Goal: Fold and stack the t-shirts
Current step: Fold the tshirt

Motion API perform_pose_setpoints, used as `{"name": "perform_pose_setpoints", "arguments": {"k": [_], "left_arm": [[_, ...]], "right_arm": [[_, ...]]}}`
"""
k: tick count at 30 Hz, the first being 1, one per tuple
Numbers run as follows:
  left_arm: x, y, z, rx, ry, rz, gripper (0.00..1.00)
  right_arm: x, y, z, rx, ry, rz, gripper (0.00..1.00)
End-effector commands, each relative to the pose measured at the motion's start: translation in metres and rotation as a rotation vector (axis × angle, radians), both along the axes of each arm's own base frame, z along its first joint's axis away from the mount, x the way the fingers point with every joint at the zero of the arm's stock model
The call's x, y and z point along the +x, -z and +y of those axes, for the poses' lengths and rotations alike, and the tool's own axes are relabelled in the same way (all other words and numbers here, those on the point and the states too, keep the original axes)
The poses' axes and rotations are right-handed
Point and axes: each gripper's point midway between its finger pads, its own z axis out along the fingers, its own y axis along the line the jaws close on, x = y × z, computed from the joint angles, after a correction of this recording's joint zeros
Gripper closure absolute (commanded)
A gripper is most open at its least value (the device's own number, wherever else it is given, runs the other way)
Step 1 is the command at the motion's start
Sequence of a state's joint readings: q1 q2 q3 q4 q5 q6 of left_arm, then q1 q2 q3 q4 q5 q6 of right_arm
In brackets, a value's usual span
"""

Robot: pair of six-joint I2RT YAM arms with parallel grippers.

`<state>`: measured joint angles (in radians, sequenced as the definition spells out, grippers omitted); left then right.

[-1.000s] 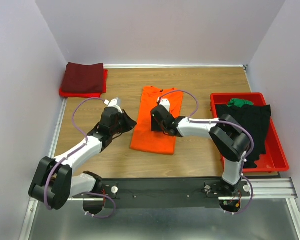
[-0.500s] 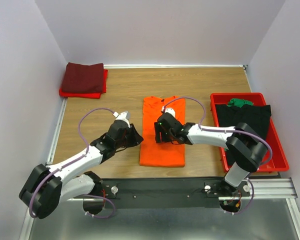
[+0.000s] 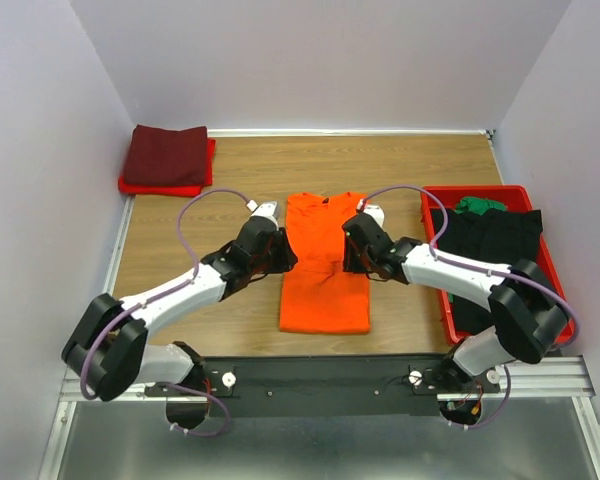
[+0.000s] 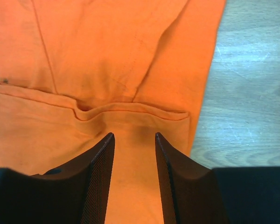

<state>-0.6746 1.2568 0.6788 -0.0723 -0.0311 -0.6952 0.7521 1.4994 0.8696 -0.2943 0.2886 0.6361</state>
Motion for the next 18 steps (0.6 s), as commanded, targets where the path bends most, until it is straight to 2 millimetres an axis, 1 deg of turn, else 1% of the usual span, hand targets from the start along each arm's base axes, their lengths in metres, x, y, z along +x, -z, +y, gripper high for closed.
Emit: {"name": "perform_pose_setpoints", "arguments": {"k": [1,2,3,4,5,6,7,8,9,10,12,13,16,18], "left_arm": [[0.015,-0.004,-0.015,0.023,0.068,-0.046,0.62],[0.013,-0.003,-0.021,0.015,0.098,-0.035,0.62],[0.016,0.0,-0.022,0.022,0.1,-0.031,0.62],[0.018,0.011,-0.023,0.044,0.102,-0.006,0.62],[0.02,0.013,-0.026,0.052,0.107,0.0,0.63],[0.022,0.019,-0.025,0.068,0.099,0.011,0.64],[0.023,0.033,-0.024,0.091,0.092,0.044,0.64],[0.024,0.04,-0.023,0.101,0.085,0.06,0.64],[0.024,0.046,-0.023,0.107,0.081,0.077,0.64],[0.023,0.059,-0.022,0.124,0.079,0.106,0.64],[0.023,0.068,-0.021,0.127,0.073,0.131,0.65],[0.022,0.076,-0.021,0.135,0.071,0.15,0.65],[0.019,0.085,-0.018,0.136,0.066,0.176,0.66],[0.019,0.085,-0.017,0.135,0.063,0.178,0.65]], "right_arm": [[-0.003,0.018,-0.024,-0.091,0.053,0.034,0.53],[-0.002,0.019,-0.026,-0.093,0.06,0.039,0.53],[-0.002,0.022,-0.028,-0.098,0.061,0.047,0.53],[-0.002,0.024,-0.029,-0.103,0.061,0.055,0.54],[0.0,0.026,-0.034,-0.111,0.073,0.061,0.54],[-0.002,0.032,-0.038,-0.125,0.078,0.071,0.54],[-0.002,0.035,-0.041,-0.132,0.084,0.079,0.55],[0.0,0.038,-0.046,-0.136,0.098,0.09,0.55],[-0.003,0.044,-0.048,-0.14,0.095,0.11,0.55],[-0.004,0.046,-0.05,-0.144,0.097,0.117,0.55],[-0.004,0.051,-0.053,-0.152,0.103,0.131,0.57],[-0.006,0.057,-0.055,-0.162,0.104,0.148,0.59],[-0.011,0.065,-0.058,-0.171,0.105,0.179,0.6],[-0.012,0.069,-0.058,-0.168,0.1,0.193,0.61]]}}
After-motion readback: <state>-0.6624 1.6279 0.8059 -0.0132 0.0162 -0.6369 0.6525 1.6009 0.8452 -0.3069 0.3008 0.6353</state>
